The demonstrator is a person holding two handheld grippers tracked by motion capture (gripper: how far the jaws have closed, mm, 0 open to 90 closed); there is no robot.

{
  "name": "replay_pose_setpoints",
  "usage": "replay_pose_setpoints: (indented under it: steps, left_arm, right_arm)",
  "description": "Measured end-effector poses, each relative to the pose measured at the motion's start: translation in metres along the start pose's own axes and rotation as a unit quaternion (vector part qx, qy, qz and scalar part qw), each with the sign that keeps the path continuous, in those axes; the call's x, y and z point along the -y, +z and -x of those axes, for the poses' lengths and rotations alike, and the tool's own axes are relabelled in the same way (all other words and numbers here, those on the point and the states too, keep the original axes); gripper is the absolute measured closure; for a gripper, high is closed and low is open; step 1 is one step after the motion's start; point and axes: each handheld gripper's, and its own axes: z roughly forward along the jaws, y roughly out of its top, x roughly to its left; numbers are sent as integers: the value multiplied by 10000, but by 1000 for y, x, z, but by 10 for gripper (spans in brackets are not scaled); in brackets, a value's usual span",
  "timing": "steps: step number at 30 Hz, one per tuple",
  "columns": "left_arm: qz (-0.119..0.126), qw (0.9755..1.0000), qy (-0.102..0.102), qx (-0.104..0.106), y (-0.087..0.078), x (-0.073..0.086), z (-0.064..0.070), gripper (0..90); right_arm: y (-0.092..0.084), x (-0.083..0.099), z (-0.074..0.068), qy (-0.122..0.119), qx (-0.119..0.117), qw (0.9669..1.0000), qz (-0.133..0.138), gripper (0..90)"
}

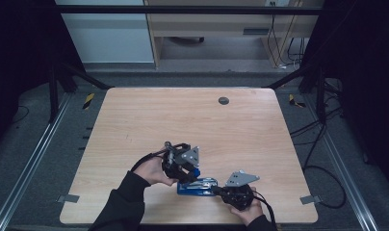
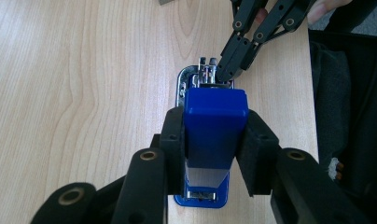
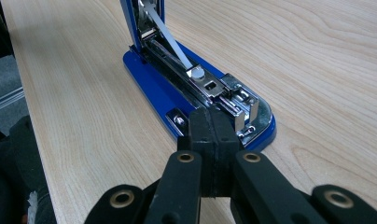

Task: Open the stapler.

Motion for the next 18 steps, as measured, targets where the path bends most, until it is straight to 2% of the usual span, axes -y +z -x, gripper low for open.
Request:
replay_pose_setpoints:
  steps: [10, 18]
  left_arm:
    - [406, 9992, -47, -43, -4, 15, 2, 656]
    - [390, 9992, -41, -42, -3, 13, 1, 655]
  right_arm:
    - [0, 0, 0, -10, -6, 10000, -2, 900]
    - [0, -2, 1, -7, -34, 9999, -95, 900]
